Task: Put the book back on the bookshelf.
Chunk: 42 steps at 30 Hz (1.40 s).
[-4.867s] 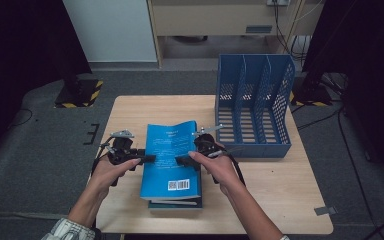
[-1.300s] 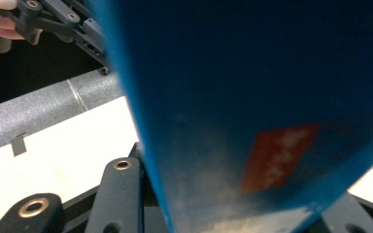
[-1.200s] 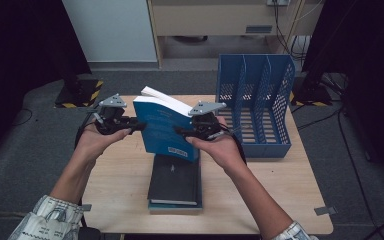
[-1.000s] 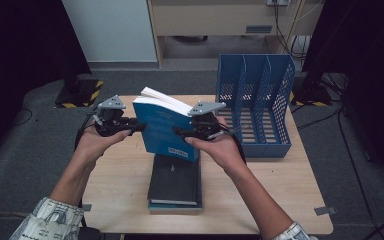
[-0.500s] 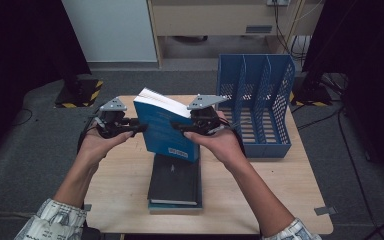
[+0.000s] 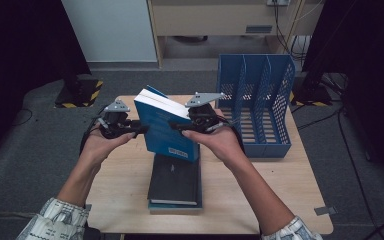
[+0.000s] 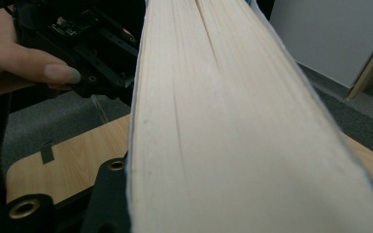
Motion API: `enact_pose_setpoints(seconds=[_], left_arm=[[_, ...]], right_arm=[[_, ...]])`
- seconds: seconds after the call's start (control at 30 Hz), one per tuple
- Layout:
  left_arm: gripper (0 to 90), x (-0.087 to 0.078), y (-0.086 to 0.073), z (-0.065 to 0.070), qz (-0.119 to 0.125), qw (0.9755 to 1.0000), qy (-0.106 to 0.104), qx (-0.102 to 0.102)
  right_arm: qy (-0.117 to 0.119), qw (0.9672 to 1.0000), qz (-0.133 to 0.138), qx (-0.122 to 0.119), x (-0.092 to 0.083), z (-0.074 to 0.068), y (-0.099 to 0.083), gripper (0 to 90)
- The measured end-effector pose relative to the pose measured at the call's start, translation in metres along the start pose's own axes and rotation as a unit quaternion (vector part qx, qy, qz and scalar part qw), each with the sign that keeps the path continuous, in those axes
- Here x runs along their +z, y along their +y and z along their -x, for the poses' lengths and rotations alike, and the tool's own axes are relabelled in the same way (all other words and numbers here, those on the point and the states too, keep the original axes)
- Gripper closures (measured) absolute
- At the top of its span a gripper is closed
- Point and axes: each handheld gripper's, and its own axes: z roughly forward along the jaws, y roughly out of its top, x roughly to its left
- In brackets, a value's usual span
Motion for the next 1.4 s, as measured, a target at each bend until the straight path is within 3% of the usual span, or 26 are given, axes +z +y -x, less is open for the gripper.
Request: enact_pose_setpoints(seconds=[0.37, 0.47, 0.6, 0.73, 0.8, 0.97, 1.1, 1.27, 1.4], left_arm=[[63.3, 0.0, -0.001, 0.0, 0.004, 1.0, -0.001, -0.002], [61.8, 0.001, -0.003, -0.001, 0.013, 0.9998, -0.007, -0.013], [47.6, 0.001, -0.012, -0.004, 0.011, 0.9994, 0.029, -0.017], [31.2, 0.005, -0.034, -0.009, 0.013, 0.9984, 0.046, -0.032], [22.1, 0.009, -0.047, -0.013, 0.009, 0.9976, 0.05, -0.047], [9.1, 0.026, -0.091, -0.023, -0.003, 0.9938, 0.066, -0.089], [9.1, 0.036, -0.114, -0.026, -0.013, 0.9919, 0.078, -0.099], [9.2, 0.047, -0.143, -0.028, -0.05, 0.9869, 0.113, -0.104], [9.5, 0.05, -0.154, -0.032, -0.068, 0.984, 0.122, -0.111]], right_arm=[[0.002, 0.9999, 0.012, -0.011, 0.004, 0.0, 0.0, 56.5], [0.005, 0.9999, 0.013, -0.01, 0.004, 0.001, -0.001, 58.2], [0.0, 0.9999, 0.014, -0.005, 0.003, 0.003, -0.001, 59.4], [-0.006, 0.9998, 0.017, 0.006, 0.004, 0.007, 0.0, 59.9], [-0.007, 0.9997, 0.018, 0.014, 0.005, 0.01, 0.0, 60.1], [-0.011, 0.9991, 0.019, 0.036, 0.006, 0.015, 0.002, 60.3], [-0.02, 0.9983, 0.02, 0.05, 0.009, 0.017, 0.004, 60.4], [-0.037, 0.9964, 0.015, 0.075, 0.013, 0.018, 0.01, 60.7], [-0.04, 0.9941, 0.007, 0.1, 0.016, 0.023, 0.017, 60.8]])
